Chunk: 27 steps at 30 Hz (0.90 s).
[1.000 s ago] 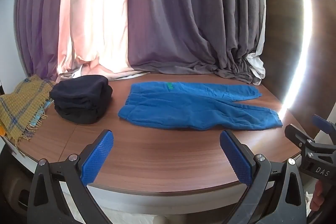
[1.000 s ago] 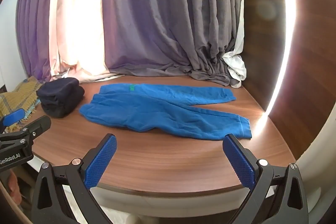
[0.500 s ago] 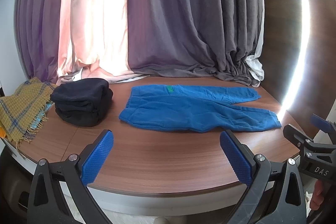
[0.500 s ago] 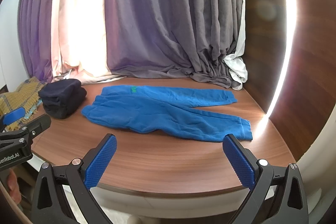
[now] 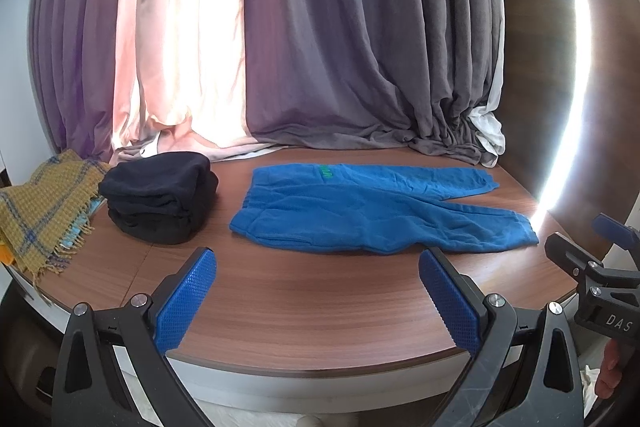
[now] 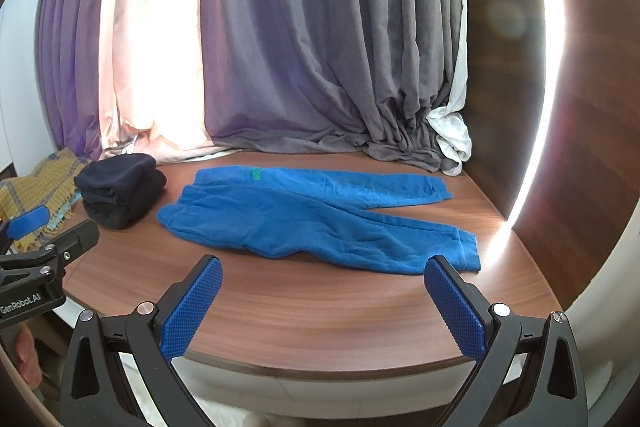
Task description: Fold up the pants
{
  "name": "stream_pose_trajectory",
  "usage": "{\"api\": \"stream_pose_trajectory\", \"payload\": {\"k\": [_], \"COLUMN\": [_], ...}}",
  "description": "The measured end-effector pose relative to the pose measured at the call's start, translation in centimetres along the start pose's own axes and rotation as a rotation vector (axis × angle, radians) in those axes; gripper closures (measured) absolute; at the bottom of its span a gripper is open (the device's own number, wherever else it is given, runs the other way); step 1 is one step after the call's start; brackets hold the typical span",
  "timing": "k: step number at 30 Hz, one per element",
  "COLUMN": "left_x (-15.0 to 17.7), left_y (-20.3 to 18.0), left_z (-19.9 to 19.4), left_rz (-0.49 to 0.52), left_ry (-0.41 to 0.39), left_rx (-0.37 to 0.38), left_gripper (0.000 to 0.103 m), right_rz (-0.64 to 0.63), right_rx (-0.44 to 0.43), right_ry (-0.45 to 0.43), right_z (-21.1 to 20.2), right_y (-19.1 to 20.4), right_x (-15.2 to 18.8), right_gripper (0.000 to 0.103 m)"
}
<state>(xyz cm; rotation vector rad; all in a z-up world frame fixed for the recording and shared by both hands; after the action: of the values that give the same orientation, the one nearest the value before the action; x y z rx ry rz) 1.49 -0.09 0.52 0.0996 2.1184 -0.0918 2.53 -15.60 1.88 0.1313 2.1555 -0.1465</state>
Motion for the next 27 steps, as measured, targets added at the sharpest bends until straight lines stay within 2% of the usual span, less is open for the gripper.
{"api": "stream_pose_trajectory", "payload": {"k": [27], "left_x": [-0.28], "left_y": [-0.08], "left_z": [0.02], "left_rz": [-0.003], "left_ry": [-0.017], "left_rx": [-0.001], "left_gripper": [0.000], "right_rz": [-0.010], "right_rx": [-0.016], "right_ry": [-0.008], "right_z": [0.21], "right_y": [-0.02], "right_x": [-0.36], "right_gripper": [0.001]}}
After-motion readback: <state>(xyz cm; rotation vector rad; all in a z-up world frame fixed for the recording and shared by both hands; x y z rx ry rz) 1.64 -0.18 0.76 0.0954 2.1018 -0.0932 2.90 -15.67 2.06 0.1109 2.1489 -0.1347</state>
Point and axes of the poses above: each gripper's, at about its wrist camera, not at the fingertips, and z roughly the way its jaws point, y to its left, x to its underside, the point moved 3 cm from there along z, roughly the way its jaws point, and after that the axes turned 5 degrees about x, right-handed, at the moved point
